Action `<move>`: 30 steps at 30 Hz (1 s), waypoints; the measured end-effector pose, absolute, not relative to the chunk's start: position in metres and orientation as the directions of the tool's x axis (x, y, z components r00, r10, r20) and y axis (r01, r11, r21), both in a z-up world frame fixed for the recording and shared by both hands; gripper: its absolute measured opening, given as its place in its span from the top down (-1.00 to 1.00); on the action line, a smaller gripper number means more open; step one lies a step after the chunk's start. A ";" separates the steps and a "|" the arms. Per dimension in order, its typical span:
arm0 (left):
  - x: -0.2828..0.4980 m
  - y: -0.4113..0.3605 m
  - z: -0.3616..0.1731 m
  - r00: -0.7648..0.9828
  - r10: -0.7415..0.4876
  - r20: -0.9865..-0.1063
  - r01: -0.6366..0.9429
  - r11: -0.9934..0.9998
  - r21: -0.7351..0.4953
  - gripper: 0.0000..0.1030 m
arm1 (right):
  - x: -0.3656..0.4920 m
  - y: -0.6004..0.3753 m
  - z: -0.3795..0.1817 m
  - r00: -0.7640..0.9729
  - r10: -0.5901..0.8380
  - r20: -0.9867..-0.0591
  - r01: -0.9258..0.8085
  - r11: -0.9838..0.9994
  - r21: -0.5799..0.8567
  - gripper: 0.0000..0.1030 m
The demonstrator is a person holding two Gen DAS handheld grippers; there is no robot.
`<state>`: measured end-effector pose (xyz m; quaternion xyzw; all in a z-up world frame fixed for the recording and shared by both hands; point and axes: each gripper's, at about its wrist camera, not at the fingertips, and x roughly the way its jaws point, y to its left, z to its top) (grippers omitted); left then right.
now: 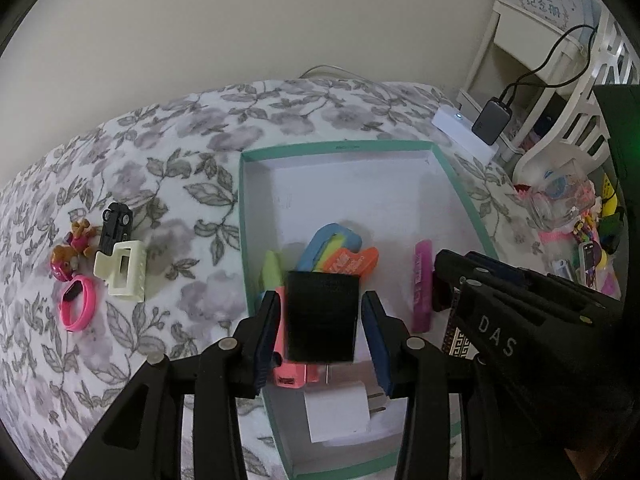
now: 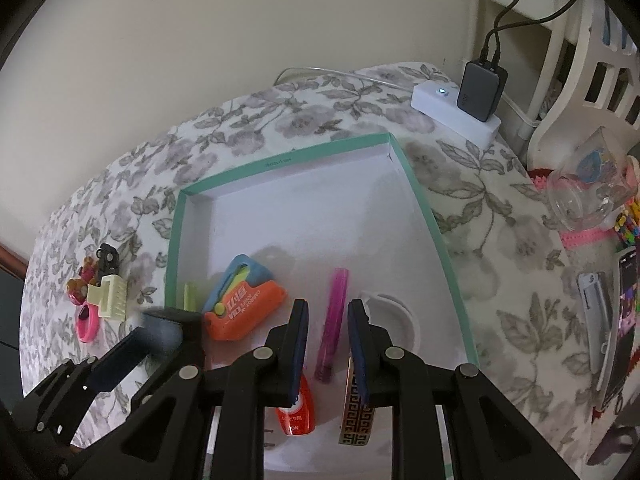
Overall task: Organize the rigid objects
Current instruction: 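Open the left tool to drop the charger block while the right tool releases the highlighter into the tray, then move the left tool to the pink watch band while the right tool approaches the cream hair clip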
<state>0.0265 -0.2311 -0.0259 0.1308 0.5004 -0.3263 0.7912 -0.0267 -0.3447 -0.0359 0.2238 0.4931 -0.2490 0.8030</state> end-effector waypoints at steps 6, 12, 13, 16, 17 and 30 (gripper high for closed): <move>0.028 -0.222 -0.021 0.299 -0.386 -0.873 0.632 0.766 -0.123 -0.23 | -0.027 -0.343 -0.033 0.387 -0.208 -0.898 0.633 0.769 0.094 0.41; 0.036 -0.200 -0.009 0.360 -0.358 -0.862 0.595 0.799 -0.084 -0.38 | -0.026 -0.336 -0.022 0.416 -0.239 -0.877 0.634 0.768 0.092 0.19; 0.038 -0.195 -0.007 0.369 -0.353 -0.860 0.584 0.808 -0.080 -0.38 | -0.026 -0.334 -0.020 0.423 -0.244 -0.873 0.632 0.770 0.091 0.19; 0.054 -0.170 0.000 0.397 -0.320 -0.860 0.522 0.849 -0.075 -0.39 | -0.021 -0.325 -0.015 0.449 -0.237 -0.861 0.617 0.780 0.107 0.19; 0.063 -0.156 0.003 0.410 -0.312 -0.857 0.481 0.872 -0.087 -0.39 | -0.018 -0.320 -0.013 0.463 -0.228 -0.857 0.607 0.786 0.119 0.19; 0.150 -0.009 -0.035 0.438 -0.149 -0.887 0.149 0.985 -0.092 -0.59 | 0.054 -0.241 -0.015 0.559 -0.040 -0.828 0.416 0.878 0.238 -0.15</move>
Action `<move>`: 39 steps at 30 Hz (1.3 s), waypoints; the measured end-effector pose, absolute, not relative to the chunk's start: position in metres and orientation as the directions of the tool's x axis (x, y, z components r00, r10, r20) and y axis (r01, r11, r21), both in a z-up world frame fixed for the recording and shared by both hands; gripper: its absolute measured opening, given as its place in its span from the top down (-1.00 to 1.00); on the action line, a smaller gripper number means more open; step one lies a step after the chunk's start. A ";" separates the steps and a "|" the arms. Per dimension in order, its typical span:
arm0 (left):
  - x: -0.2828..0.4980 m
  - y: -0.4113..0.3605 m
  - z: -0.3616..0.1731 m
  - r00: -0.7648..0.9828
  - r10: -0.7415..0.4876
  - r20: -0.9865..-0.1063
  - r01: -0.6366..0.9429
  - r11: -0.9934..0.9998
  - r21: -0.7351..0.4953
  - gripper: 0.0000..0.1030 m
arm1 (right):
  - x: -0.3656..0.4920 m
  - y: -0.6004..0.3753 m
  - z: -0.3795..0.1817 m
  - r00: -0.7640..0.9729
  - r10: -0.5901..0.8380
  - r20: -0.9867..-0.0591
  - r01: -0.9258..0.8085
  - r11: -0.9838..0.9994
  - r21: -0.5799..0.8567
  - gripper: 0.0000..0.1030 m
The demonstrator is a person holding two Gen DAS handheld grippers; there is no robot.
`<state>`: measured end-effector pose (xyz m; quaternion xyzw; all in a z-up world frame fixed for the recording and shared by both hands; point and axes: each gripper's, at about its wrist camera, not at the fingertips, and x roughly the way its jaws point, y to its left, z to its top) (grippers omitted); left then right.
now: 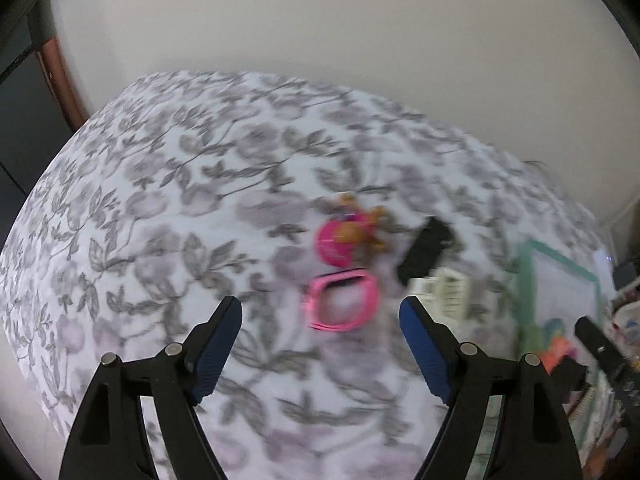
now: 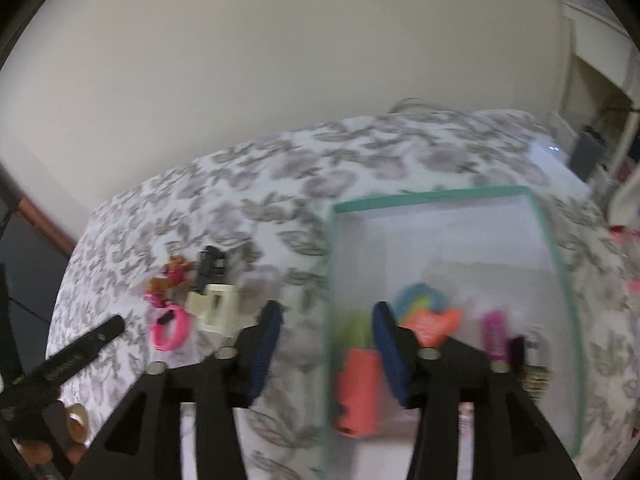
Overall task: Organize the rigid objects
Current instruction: 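Move the left tool to the pink watch band while the right tool approaches the cream hair clip, then grasp the pink watch band with the left tool while the right tool grasps the cream hair clip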
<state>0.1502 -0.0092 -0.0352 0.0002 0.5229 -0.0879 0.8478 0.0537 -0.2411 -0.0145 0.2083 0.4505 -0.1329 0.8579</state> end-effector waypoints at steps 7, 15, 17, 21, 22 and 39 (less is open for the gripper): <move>0.171 0.001 -0.072 0.399 -0.149 -0.905 0.175 0.981 -0.084 -0.58 | 0.106 -0.194 -0.039 0.534 0.057 -0.844 0.310 0.915 0.258 -0.15; 0.179 -0.013 -0.098 0.372 -0.150 -0.916 0.240 0.969 -0.061 -0.58 | 0.138 -0.177 -0.082 0.483 0.100 -0.870 0.302 0.913 0.273 -0.15; 0.180 -0.014 -0.102 0.364 -0.156 -0.918 0.239 0.968 -0.070 -0.57 | 0.142 -0.176 -0.088 0.478 0.108 -0.872 0.305 0.910 0.280 -0.15; 0.182 -0.017 -0.106 0.358 -0.152 -0.921 0.241 0.968 -0.066 -0.50 | 0.146 -0.175 -0.093 0.487 0.149 -0.861 0.296 0.899 0.323 -0.15; 0.183 -0.016 -0.106 0.356 -0.156 -0.921 0.238 0.969 -0.072 -0.50 | 0.146 -0.175 -0.093 0.488 0.153 -0.860 0.295 0.898 0.327 -0.15; 0.188 0.001 -0.110 0.370 -0.112 -0.922 0.167 0.985 -0.053 -0.04 | 0.150 -0.157 -0.098 0.446 0.149 -0.882 0.248 0.927 0.282 -0.22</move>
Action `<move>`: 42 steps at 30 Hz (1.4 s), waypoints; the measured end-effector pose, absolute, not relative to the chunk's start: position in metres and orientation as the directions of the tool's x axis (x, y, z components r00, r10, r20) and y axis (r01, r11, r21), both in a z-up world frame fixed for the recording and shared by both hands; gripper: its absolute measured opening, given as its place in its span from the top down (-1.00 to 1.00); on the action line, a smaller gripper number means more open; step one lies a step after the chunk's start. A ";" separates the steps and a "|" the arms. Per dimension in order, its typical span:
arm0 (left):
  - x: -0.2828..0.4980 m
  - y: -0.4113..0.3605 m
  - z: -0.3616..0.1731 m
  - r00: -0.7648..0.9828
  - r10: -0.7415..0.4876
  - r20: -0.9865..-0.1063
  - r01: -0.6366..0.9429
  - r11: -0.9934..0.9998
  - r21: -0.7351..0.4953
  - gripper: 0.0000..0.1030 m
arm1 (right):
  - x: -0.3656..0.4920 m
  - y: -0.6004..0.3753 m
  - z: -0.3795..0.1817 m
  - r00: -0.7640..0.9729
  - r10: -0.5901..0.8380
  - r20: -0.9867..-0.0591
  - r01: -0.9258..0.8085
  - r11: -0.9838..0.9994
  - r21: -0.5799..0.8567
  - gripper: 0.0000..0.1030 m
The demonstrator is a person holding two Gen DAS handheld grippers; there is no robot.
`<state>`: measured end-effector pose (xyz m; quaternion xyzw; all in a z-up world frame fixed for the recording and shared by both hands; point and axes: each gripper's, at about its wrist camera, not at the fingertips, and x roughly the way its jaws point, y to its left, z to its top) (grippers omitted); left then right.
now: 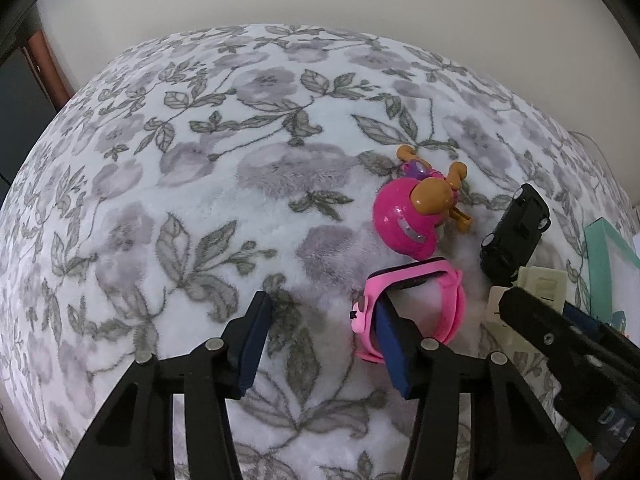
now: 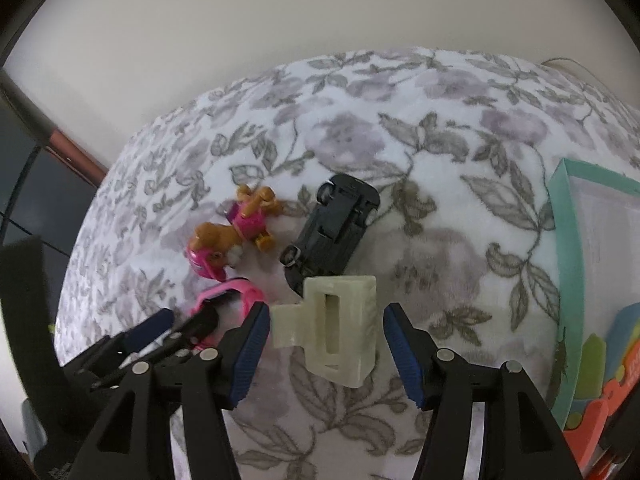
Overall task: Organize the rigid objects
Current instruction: 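Grasp the pink watch band with the left tool while the right tool grasps the cream hair clip, then lift and carry the watch band and hair clip with both tools over the tray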
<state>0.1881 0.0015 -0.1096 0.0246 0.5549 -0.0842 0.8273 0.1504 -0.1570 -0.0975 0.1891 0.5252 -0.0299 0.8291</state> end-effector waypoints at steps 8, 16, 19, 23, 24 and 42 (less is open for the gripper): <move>0.189 -0.010 -0.109 0.397 -0.075 -0.915 0.192 0.981 0.003 0.09 | 0.151 -0.154 -0.096 0.450 0.124 -0.884 0.222 0.944 0.246 -0.10; 0.178 -0.029 -0.103 0.404 -0.078 -0.911 0.256 0.966 0.031 0.78 | 0.146 -0.161 -0.093 0.442 0.132 -0.887 0.229 0.940 0.254 -0.10; 0.177 -0.024 -0.100 0.382 -0.103 -0.918 0.236 0.972 -0.011 0.80 | 0.142 -0.165 -0.090 0.441 0.148 -0.885 0.240 0.931 0.275 -0.10; 0.173 -0.017 -0.090 0.367 -0.126 -0.922 0.216 0.975 -0.048 0.80 | 0.137 -0.169 -0.080 0.451 0.159 -0.878 0.244 0.925 0.293 -0.10; 0.171 -0.017 -0.087 0.366 -0.132 -0.921 0.211 0.976 -0.056 0.80 | 0.136 -0.171 -0.077 0.455 0.162 -0.876 0.246 0.922 0.298 -0.10; 0.141 -0.119 0.033 0.496 -0.254 -0.830 0.403 0.915 -0.039 0.80 | 0.079 -0.290 -0.004 0.556 -0.045 -0.830 0.418 0.878 0.232 -0.10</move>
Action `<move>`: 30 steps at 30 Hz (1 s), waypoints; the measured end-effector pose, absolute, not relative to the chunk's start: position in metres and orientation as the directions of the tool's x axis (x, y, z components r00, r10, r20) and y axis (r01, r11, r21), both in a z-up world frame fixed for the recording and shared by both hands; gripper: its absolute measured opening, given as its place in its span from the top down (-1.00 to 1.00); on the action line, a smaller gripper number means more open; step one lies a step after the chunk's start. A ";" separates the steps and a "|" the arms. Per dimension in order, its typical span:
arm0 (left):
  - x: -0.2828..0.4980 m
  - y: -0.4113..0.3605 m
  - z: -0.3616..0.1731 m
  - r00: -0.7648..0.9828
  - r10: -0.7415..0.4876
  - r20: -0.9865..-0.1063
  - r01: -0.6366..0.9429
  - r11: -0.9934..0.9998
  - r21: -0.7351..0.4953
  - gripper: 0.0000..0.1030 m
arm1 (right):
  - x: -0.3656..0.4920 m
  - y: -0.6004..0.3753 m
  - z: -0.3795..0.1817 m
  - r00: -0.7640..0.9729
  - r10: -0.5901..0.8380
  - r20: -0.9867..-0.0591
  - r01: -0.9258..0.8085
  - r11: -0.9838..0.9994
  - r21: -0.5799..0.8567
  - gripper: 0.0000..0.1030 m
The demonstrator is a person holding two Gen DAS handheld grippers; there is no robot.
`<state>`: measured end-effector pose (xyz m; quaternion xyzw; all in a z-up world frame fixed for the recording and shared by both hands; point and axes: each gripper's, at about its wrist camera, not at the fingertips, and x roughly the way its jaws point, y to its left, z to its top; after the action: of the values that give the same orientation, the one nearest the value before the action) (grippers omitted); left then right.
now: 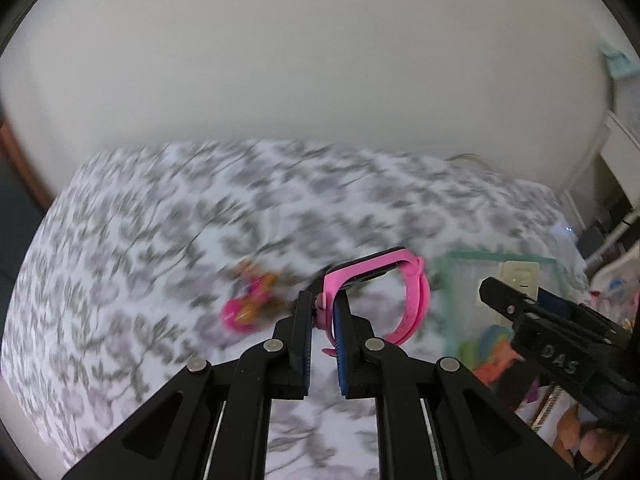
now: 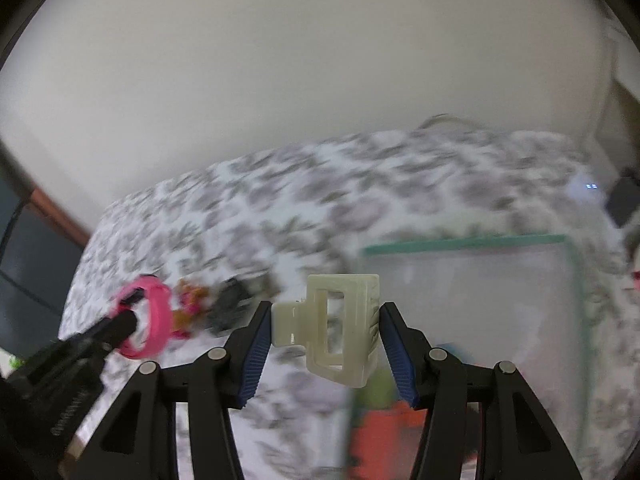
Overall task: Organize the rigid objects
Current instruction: 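Lift and carry the watch band and hair clip with both tools over the tray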
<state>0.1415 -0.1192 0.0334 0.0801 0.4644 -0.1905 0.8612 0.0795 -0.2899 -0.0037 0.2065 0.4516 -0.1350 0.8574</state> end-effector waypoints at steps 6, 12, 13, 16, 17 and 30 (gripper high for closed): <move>0.124 -0.187 0.040 0.483 -0.326 -0.812 0.489 0.870 -0.058 0.80 | 0.052 -0.348 -0.012 0.492 -0.152 -0.857 0.540 0.826 0.163 -0.10; 0.111 -0.240 -0.004 0.393 -0.336 -0.856 0.519 0.850 -0.096 0.80 | 0.032 -0.388 -0.034 0.406 -0.183 -0.895 0.615 0.779 0.119 -0.10; 0.110 -0.247 -0.013 0.381 -0.330 -0.864 0.516 0.851 -0.097 0.80 | 0.028 -0.394 -0.039 0.396 -0.171 -0.902 0.623 0.772 0.127 -0.10; 0.105 -0.260 -0.032 0.354 -0.321 -0.878 0.512 0.852 -0.105 0.80 | 0.025 -0.404 -0.052 0.361 -0.164 -0.918 0.644 0.756 0.118 -0.10; 0.104 -0.263 -0.036 0.348 -0.319 -0.881 0.515 0.851 -0.105 0.80 | 0.024 -0.404 -0.054 0.358 -0.162 -0.919 0.644 0.756 0.118 -0.10; 0.108 -0.263 -0.062 0.294 -0.327 -0.898 0.522 0.842 -0.135 0.68 | 0.022 -0.414 -0.061 0.352 -0.147 -0.924 0.669 0.731 0.139 -0.11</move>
<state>0.1077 -0.2631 -0.0619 0.0919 0.5314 -0.2654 0.7992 0.0224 -0.4141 -0.0608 0.2579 0.5057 -0.2611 0.7807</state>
